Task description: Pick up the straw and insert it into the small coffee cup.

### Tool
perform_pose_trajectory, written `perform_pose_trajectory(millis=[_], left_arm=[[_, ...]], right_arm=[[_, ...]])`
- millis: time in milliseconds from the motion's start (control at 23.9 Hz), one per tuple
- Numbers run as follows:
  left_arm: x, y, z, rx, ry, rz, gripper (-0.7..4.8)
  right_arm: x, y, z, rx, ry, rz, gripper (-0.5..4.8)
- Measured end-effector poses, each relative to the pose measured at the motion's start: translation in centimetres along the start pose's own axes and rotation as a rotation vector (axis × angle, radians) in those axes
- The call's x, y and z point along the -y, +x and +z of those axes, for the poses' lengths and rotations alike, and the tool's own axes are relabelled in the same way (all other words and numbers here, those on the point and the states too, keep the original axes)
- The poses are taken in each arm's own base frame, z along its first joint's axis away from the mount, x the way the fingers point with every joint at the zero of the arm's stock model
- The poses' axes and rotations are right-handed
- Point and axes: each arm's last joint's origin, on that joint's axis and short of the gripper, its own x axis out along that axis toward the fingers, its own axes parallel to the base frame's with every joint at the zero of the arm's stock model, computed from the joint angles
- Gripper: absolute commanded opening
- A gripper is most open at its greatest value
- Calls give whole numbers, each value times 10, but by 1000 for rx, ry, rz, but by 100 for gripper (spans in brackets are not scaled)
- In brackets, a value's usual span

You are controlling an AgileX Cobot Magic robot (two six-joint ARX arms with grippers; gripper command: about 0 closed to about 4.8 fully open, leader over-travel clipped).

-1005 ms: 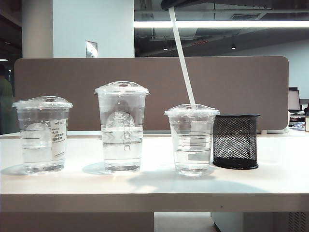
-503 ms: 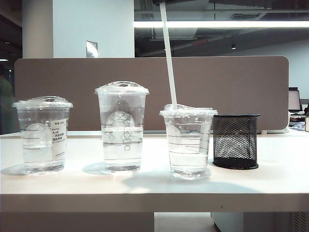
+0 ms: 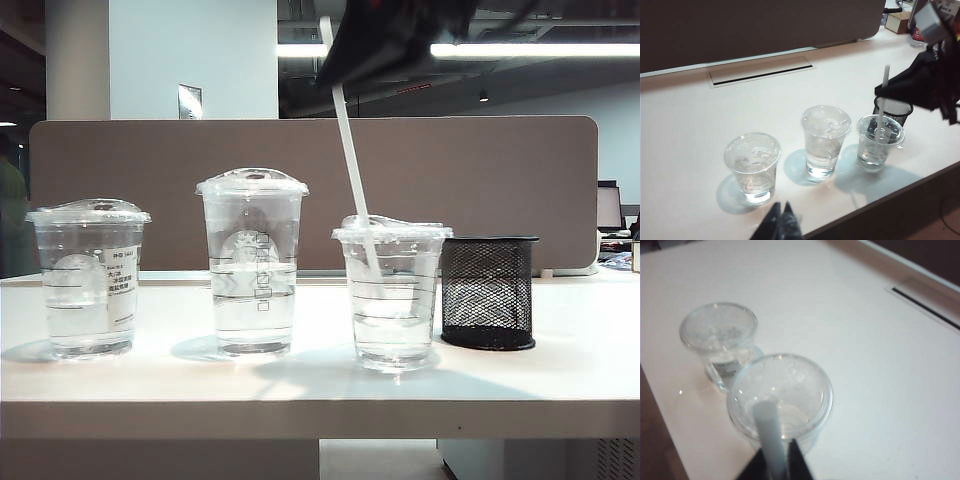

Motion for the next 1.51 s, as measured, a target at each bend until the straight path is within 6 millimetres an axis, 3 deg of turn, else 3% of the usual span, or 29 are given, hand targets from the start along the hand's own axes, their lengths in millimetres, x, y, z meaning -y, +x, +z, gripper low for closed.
perform_pose_trajectory(millis=[42,126,251,419,461,503,544,586,628,796,921,1089,1173,1298,1508], left_arm=[[0,0,0,1,0,1,-4],[0,0,0,2,1,1,-4],[0,0,0,3,1,1,-4],[0,0,0,4,2,2,-4],[0,0,1,11,4,2,-4],[-1,1,2,25,9,3,-4],[-2,5,4,60,13,3,-4],[-4,9,4,81,8,3,-4],[-7,19,2,106,-6,-10,-4],[-17,52,-14,141,-34,-40,-4],[-27,82,-36,169,-99,-57,-4],[-37,115,-64,243,-131,-69,-4],[-42,135,-88,277,-123,-71,-4],[-45,148,-114,250,-137,-70,-4],[-46,155,-138,179,-167,-60,-4]], right_arm=[[-1,6,-12,-22,4,3,472],[-2,9,-22,-34,14,-8,479],[-1,3,-13,23,31,-35,479],[-3,-28,10,182,13,-56,479],[-5,-39,19,241,3,-61,432],[-7,-49,24,282,-4,-63,90],[-11,-74,33,354,-13,-65,-9],[-14,-91,38,399,-21,-66,-8],[-17,-123,43,476,-35,-79,-8],[-20,-162,39,499,-29,-163,-8],[-23,-179,19,503,-40,-212,-8],[-27,-182,-10,523,-42,-237,-8],[-30,-176,-43,481,-34,-263,-8],[-33,-166,-72,446,-29,-268,-8],[-35,-142,-113,328,-16,-271,-8]])
